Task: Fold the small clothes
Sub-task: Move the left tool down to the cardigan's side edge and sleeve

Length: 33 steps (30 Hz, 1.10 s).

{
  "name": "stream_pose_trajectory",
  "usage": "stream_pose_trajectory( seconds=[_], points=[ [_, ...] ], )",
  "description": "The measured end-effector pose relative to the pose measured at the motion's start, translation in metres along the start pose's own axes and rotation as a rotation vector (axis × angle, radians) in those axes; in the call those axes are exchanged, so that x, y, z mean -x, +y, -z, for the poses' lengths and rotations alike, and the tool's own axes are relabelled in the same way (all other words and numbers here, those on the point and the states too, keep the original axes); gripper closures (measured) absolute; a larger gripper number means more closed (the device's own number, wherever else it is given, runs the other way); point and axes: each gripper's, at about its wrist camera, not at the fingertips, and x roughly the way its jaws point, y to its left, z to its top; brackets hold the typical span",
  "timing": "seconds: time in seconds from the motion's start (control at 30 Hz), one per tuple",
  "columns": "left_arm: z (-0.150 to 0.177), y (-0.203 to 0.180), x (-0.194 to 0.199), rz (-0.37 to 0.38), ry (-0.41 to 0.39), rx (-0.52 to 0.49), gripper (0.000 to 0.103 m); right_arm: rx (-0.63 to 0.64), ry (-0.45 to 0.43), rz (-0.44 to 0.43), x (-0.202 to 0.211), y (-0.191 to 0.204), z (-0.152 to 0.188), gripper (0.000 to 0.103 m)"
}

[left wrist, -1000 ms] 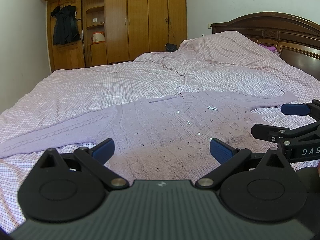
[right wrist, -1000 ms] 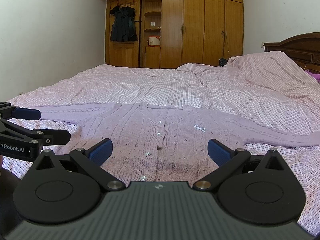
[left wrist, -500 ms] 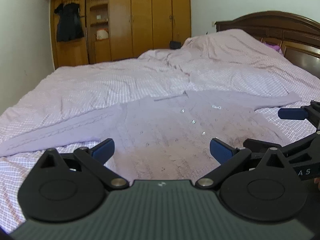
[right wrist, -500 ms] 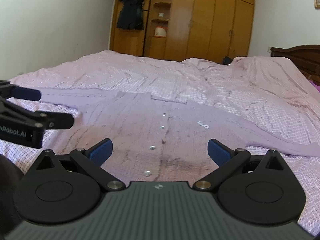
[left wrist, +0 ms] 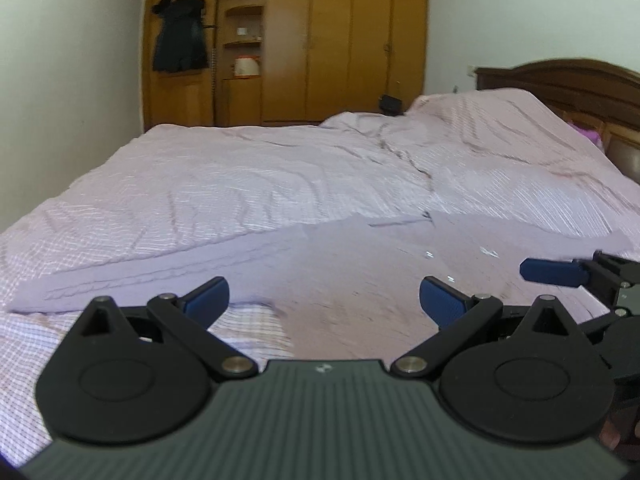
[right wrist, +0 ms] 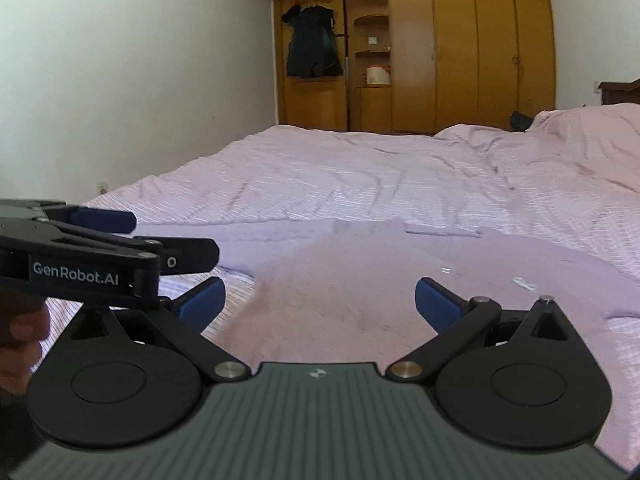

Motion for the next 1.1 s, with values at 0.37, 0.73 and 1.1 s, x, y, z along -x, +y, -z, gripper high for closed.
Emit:
stream_pose_trajectory(
  seconds=[0.37, 0.73, 1.1],
  points=[
    [-0.003, 0.105, -0.005, -0.136, -0.006, 0.092, 0.000, 0.072, -0.017, -0.121, -0.062, 0.102, -0.027, 0.000],
    [0.021, 0.217, -0.006, -0.269, 0.033, 0.225, 0.000, -0.027, 0.080, -0.159, -0.150, 0.190, -0.026, 0.000],
    [0.083, 0.318, -0.043, -0.243, -0.017, 0.587, 0.000, -0.050, 0.142, -0.224, -0.230, 0.253, -0.006, 0.000]
  ],
)
